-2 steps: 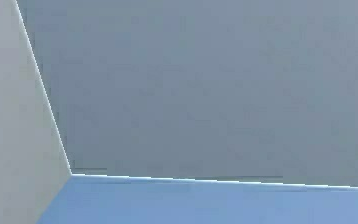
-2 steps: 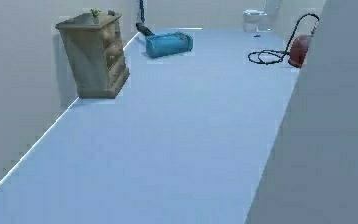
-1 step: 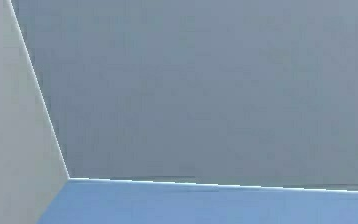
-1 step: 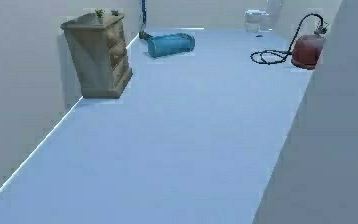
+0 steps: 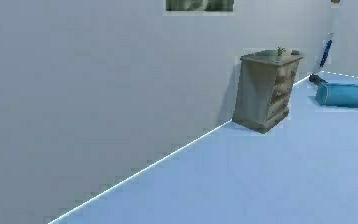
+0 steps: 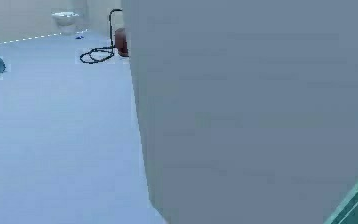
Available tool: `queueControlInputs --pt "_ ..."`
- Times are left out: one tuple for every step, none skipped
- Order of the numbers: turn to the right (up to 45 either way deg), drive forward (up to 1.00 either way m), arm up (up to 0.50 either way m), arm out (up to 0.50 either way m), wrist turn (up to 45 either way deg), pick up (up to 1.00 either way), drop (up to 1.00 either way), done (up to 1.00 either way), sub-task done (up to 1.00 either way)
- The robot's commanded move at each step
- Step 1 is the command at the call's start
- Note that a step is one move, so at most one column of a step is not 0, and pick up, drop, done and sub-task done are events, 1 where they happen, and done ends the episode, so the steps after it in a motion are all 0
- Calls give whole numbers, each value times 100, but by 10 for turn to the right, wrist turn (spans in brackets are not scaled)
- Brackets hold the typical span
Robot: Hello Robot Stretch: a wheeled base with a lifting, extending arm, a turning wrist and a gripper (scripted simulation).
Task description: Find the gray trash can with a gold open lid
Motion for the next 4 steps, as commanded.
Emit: queueControlInputs --pt "390 0 0 0 0 0 0 0 0" --pt "0 100 0 0 0 0 0 0 0" --pt "270 0 0 0 0 0 0 0 0" --pt "0 10 0 0 0 0 0 0 0"
